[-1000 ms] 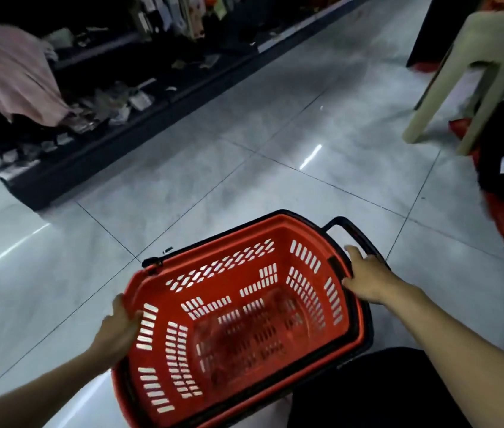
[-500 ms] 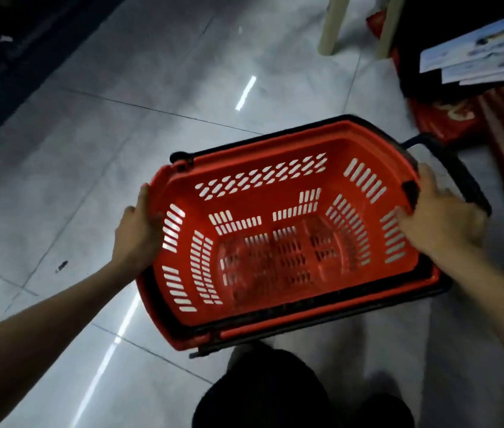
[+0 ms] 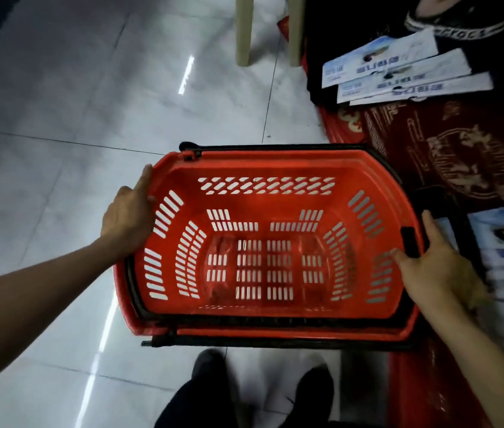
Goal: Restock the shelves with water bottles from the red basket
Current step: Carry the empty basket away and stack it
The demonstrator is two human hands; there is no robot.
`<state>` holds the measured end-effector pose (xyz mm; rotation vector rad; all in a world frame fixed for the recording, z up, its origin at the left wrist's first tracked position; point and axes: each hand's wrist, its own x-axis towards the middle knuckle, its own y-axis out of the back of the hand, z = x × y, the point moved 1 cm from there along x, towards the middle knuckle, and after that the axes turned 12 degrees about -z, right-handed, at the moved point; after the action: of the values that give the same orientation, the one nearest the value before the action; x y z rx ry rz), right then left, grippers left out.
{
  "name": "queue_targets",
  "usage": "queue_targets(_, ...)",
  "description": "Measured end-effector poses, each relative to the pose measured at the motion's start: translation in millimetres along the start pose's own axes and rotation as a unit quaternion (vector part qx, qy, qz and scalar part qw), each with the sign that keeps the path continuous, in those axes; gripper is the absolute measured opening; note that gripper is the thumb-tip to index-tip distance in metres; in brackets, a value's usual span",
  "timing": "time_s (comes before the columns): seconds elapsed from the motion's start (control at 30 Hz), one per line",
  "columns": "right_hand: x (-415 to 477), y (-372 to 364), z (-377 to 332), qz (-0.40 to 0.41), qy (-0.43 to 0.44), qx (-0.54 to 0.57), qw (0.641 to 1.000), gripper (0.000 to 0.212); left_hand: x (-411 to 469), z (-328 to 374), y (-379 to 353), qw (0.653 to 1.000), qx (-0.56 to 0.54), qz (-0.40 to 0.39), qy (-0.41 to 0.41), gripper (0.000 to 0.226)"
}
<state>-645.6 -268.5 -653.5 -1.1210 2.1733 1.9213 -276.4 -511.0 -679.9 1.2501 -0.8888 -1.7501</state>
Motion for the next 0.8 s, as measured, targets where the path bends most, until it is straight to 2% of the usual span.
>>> queue_targets(0.2,-94,148,-36,0.013,0.009,0.055,0.998,0.08,-67,47,158,1.0,-0.009,0.01,-0.011,0.061)
queue_targets(0.47,-217,333,-81,0.041,0.023,0.052,0.998,0.082,-199,85,377,0.996,-0.024,0.089,-0.016,0.062)
queue_targets(0.63,-261,395,-108,0.086,0.094,0.075,0.989,0.081,-276,79,444,0.986,-0.055,0.154,-0.014,0.064)
queue_targets(0.8,-268,424,-162,0.072,0.177,0.089,0.977,0.091,-311,39,474,0.973,-0.085,0.202,0.066,0.065)
